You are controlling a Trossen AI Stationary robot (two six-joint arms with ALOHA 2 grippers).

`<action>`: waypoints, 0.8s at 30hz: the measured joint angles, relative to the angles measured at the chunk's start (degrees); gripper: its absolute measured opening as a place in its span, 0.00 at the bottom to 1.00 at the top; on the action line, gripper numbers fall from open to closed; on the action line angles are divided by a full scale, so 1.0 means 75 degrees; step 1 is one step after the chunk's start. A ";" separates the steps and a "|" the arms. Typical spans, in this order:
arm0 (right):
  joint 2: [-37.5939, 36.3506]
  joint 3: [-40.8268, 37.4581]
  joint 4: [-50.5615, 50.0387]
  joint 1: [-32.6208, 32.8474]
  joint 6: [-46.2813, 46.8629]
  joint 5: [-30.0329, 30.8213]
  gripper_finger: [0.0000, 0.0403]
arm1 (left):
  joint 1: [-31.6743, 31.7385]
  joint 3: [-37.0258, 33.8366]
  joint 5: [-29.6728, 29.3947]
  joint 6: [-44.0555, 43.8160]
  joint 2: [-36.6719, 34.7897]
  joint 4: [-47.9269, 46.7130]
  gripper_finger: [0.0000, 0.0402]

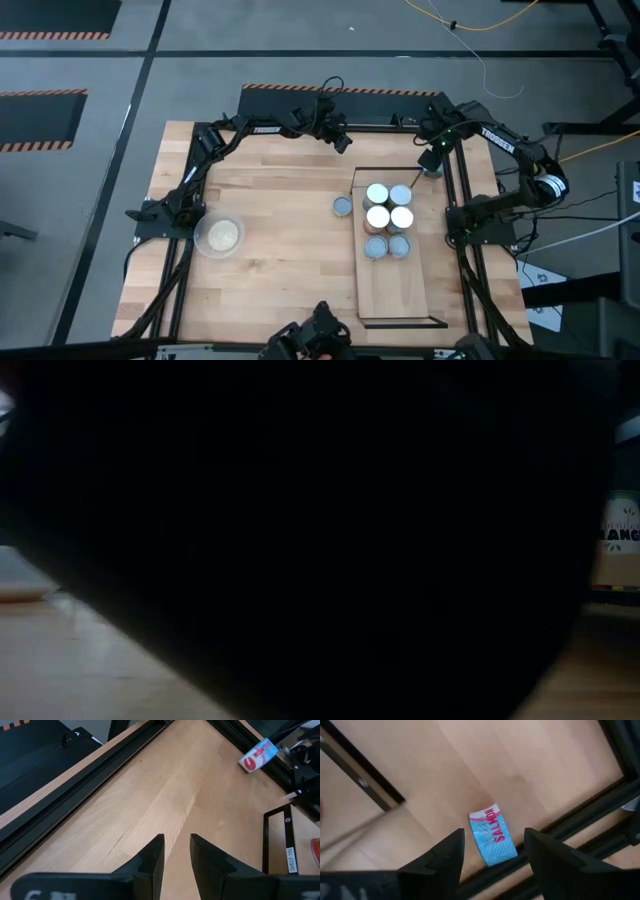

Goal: Pick and place cans onto a shelf
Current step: Put the blue tuna can onto the shelf

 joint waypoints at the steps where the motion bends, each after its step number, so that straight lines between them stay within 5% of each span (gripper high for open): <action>1: 0.0064 0.0000 -0.0054 0.0017 -0.0153 0.0140 0.52 | -0.0005 -0.0001 0.0000 0.0003 0.0000 0.0000 0.21; 6: 0.0390 0.0000 -0.0206 0.0202 -0.0201 0.0771 0.52 | -0.0008 -0.0001 0.0000 0.0006 0.0000 0.0000 0.21; 24: 0.1052 0.0000 -0.0442 0.0234 -0.0201 0.0950 0.52 | -0.0005 -0.0001 -0.0006 0.0006 0.0000 -0.0003 0.21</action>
